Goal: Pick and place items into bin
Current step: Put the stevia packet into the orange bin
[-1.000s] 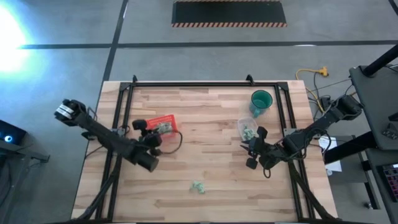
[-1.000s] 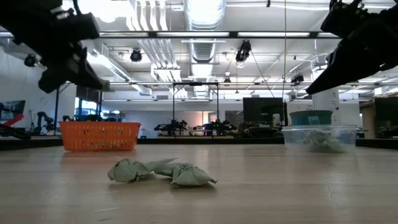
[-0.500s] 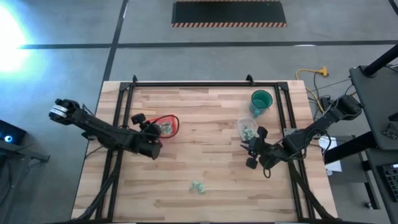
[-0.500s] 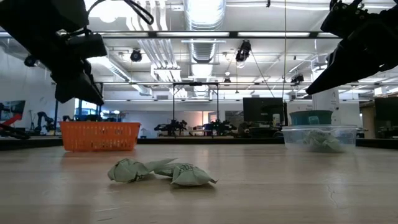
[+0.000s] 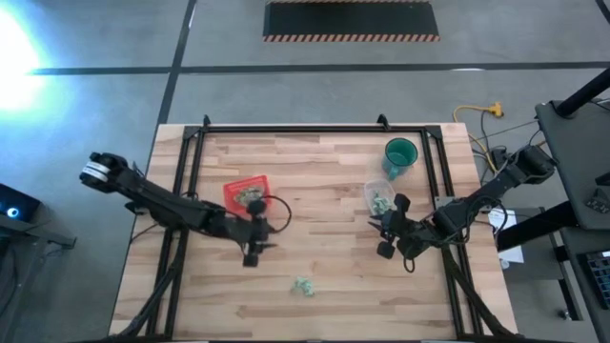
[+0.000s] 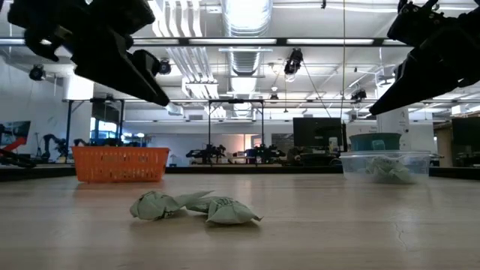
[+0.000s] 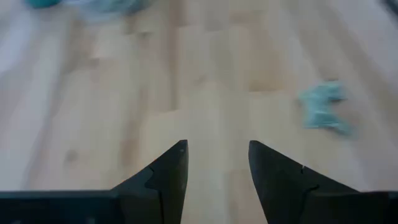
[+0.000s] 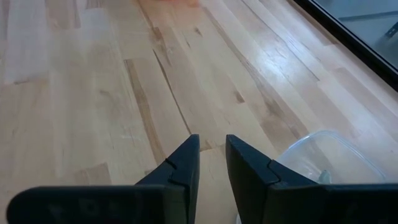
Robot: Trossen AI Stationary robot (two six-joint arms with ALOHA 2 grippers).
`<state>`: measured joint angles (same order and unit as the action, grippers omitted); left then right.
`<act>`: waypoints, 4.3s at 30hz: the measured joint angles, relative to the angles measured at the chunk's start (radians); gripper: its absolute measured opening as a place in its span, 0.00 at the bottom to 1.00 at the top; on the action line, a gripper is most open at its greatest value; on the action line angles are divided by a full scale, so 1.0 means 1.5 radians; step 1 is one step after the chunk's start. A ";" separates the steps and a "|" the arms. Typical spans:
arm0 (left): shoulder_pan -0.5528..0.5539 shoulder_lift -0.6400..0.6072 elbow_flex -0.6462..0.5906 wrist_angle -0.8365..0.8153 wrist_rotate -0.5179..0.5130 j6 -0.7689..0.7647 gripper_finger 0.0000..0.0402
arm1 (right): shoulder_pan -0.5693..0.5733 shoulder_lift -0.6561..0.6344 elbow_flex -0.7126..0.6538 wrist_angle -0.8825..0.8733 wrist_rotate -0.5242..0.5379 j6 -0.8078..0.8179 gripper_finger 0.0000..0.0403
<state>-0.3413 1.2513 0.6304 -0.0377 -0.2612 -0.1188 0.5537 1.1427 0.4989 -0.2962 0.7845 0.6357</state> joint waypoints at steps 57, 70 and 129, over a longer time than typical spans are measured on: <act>-0.164 0.405 0.200 0.122 -0.003 -0.111 0.38 | 0.000 0.000 -0.010 0.017 -0.005 0.011 0.17; -0.152 0.417 0.214 0.100 0.007 -0.103 0.24 | 0.000 0.000 -0.013 0.016 -0.006 0.013 0.17; 0.075 0.007 0.004 -0.405 -0.386 -0.249 0.24 | 0.000 0.000 -0.025 0.028 -0.005 0.012 0.17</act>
<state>-0.2283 1.2612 0.6369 -0.6451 -0.8409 -0.4931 0.5537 1.1427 0.4611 -0.2539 0.7776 0.6534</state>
